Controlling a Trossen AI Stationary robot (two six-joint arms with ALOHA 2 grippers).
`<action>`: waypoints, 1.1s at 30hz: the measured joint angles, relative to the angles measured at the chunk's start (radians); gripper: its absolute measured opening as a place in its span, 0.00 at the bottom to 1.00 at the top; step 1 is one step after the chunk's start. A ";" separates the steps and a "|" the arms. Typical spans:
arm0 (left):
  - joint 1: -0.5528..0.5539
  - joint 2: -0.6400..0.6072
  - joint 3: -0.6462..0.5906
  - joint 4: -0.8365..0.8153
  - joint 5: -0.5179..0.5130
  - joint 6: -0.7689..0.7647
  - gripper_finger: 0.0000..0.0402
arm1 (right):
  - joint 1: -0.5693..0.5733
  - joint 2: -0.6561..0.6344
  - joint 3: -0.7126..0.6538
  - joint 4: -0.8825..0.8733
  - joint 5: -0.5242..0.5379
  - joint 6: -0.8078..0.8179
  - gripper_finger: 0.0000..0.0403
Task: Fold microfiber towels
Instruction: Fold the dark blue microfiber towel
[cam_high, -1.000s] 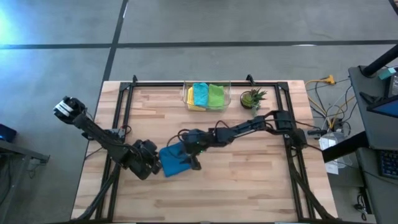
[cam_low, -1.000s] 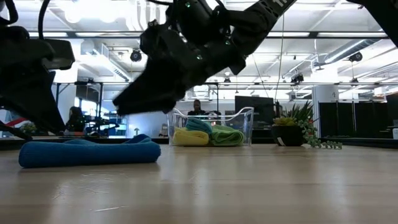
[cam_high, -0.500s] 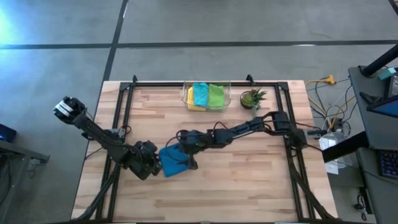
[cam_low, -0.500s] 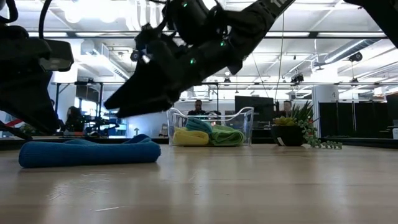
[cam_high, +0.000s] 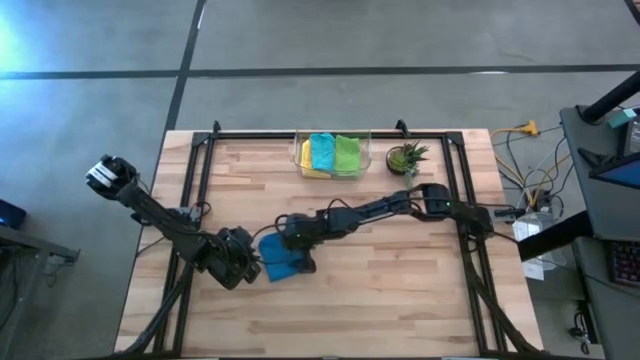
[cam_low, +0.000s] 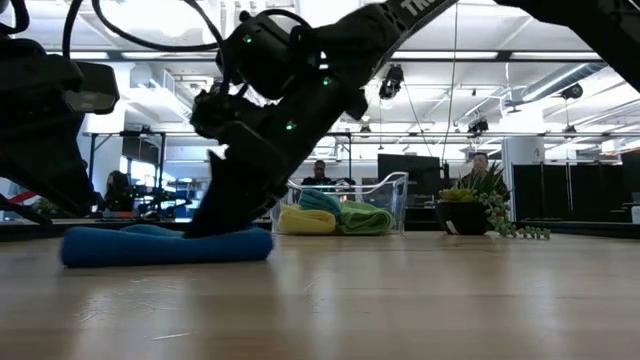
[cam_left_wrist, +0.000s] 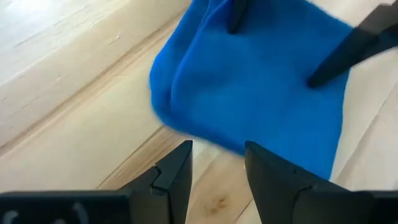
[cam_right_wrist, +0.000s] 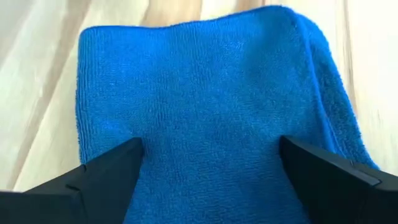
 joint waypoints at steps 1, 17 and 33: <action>0.000 0.000 0.000 0.000 0.000 0.000 0.32 | 0.000 -0.001 -0.001 -0.029 0.002 0.000 0.93; 0.002 0.000 0.000 0.014 -0.043 0.001 0.32 | 0.085 -0.048 -0.021 -0.373 0.037 0.341 0.93; 0.002 0.000 0.000 0.027 -0.126 0.038 0.32 | 0.209 -0.244 -0.078 -0.631 0.288 0.553 0.93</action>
